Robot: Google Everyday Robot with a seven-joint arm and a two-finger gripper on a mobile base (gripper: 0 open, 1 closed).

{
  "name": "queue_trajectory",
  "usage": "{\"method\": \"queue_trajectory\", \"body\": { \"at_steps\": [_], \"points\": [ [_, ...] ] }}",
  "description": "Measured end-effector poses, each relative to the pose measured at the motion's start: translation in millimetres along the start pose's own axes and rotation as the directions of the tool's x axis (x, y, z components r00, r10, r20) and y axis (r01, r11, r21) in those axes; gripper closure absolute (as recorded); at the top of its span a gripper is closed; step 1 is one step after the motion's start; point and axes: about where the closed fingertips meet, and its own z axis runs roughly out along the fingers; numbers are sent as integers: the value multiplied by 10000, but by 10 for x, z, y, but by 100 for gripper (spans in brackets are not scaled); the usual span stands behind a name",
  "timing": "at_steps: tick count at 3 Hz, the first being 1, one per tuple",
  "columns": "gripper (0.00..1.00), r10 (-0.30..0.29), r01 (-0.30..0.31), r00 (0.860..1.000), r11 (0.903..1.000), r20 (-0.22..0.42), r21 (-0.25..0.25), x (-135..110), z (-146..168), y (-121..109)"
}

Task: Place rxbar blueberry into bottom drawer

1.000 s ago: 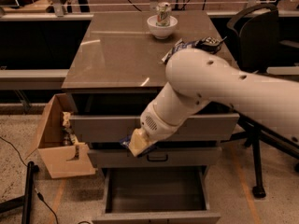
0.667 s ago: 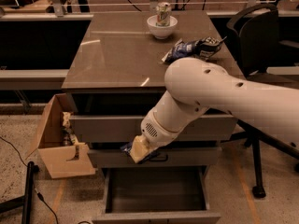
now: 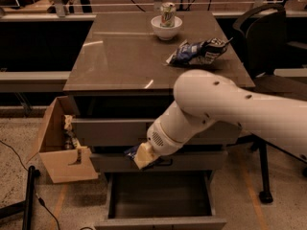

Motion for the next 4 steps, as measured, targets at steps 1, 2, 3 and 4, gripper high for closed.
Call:
{"method": "queue_trajectory", "body": {
  "at_steps": [1,2,3,4],
  "points": [
    [100,576,-524,9973,9930,465,-1060,467,621,-111],
    [100,1229,-890,9765,9781,1770,-1879,746,1112,-407],
    [100,1755,-1030,9055,9741,3863,-2012,661,1308,-824],
    [100,2204,-1284,8412,9684,4937,-2136,585,1591,-1282]
  ]
}}
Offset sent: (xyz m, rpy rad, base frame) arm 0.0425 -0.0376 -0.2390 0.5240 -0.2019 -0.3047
